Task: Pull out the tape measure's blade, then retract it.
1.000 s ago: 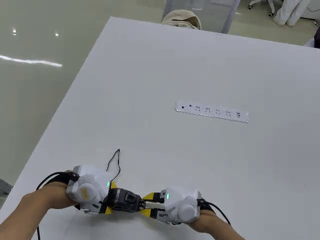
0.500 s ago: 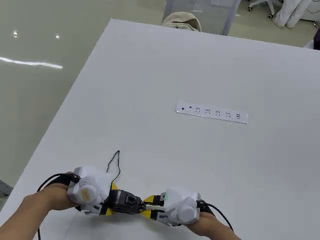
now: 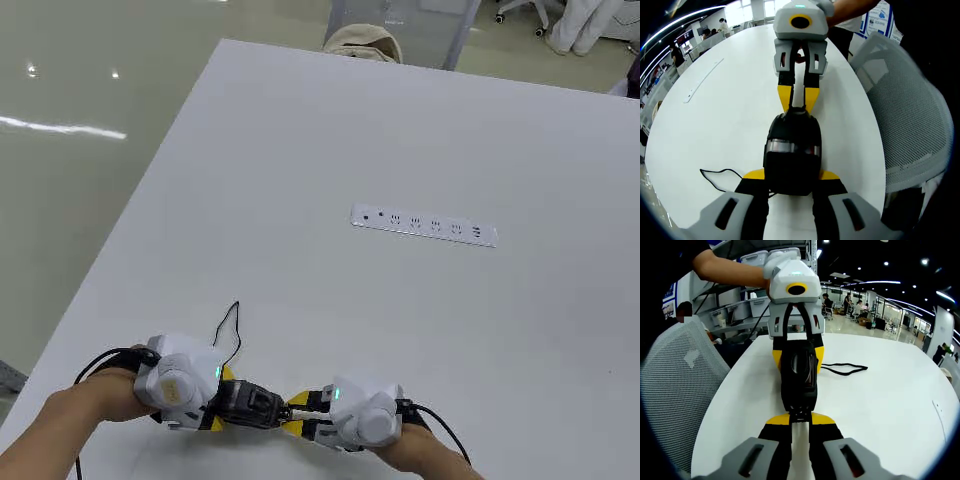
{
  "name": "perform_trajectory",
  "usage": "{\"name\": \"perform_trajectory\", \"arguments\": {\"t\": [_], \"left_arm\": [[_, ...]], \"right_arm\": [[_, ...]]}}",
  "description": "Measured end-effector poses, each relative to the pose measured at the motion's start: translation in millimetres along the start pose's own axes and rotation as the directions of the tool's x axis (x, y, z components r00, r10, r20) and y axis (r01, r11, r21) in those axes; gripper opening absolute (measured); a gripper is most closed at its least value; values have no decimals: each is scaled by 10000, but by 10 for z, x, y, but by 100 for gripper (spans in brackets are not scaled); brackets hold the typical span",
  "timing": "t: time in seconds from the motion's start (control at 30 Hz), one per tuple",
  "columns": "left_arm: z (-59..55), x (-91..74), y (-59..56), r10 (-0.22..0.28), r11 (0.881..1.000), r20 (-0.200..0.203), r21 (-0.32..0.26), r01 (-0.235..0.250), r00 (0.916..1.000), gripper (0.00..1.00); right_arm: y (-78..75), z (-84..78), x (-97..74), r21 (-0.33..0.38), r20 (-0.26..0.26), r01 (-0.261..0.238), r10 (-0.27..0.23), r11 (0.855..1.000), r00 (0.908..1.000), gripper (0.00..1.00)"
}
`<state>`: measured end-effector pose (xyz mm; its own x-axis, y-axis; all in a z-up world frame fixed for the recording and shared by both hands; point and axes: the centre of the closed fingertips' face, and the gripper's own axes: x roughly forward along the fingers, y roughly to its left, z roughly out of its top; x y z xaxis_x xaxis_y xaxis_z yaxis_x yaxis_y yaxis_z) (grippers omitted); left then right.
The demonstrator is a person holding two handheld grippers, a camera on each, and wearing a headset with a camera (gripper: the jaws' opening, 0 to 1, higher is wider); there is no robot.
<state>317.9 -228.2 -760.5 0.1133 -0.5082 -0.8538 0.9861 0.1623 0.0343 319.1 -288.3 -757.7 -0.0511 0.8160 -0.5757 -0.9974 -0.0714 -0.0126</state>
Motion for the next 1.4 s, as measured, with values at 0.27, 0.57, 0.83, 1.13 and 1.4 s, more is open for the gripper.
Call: {"name": "perform_trajectory", "arguments": {"t": [0.27, 0.57, 0.83, 1.13, 1.4], "left_arm": [[3, 2, -4, -11, 10000, -4, 4, 11, 10000, 29], [6, 3, -10, -43, 10000, -1, 6, 43, 10000, 29], [16, 8, -18, -56, 10000, 11, 9, 56, 10000, 29], [15, 16, -16, -66, 10000, 13, -8, 66, 10000, 29], [23, 17, -20, -72, 10000, 5, -13, 72, 10000, 29]], "right_arm": [[11, -7, -14, 82, -21, -53, 53, 10000, 10000, 9], [12, -19, -40, 65, -16, -57, 57, 10000, 10000, 10], [18, -32, -73, 108, -38, -75, 75, 9999, 10000, 10], [22, -43, -106, 127, -30, -116, 116, 9999, 9999, 10], [20, -63, -131, 77, -50, -135, 135, 9999, 9999, 10]]}}
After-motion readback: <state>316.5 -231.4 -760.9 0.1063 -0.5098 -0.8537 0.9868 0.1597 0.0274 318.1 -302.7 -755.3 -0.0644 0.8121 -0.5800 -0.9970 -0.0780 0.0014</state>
